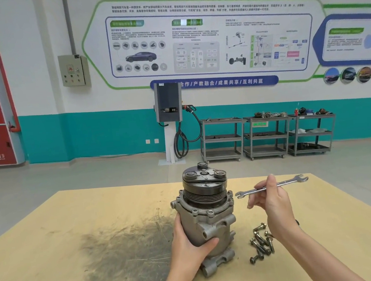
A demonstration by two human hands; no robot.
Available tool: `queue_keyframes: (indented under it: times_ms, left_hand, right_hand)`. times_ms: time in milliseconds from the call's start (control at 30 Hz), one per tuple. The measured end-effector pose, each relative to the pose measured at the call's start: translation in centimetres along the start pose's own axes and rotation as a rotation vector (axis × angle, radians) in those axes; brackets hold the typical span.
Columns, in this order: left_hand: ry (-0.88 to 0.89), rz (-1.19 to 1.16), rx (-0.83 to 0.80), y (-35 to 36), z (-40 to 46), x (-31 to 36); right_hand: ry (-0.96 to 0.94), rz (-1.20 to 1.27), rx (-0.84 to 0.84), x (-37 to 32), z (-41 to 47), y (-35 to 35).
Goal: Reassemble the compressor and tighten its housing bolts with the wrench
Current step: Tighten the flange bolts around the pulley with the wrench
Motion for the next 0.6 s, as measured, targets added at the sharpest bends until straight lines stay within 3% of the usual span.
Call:
queue_keyframes:
  times_ms: [267, 600]
  left_hand:
    - [-0.003, 0.013, -0.008, -0.01, 0.18, -0.25]
    - [0.014, 0.02, 0.008, -0.12, 0.47, -0.66]
  right_hand:
    - [0.108, 0.065, -0.095, 0.92, 0.41, 0.98]
    - [0.047, 0.024, -0.155, -0.03, 0.16, 0.93]
Point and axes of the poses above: each hand's wrist, its own z-axis towards the middle knuckle, its own y-axis out of the palm, x = y × z, the point moved 5 cm from there along z, towards the middle knuckle, and after that the axes turned 11 degrees about -z, right-handed, at the moved point
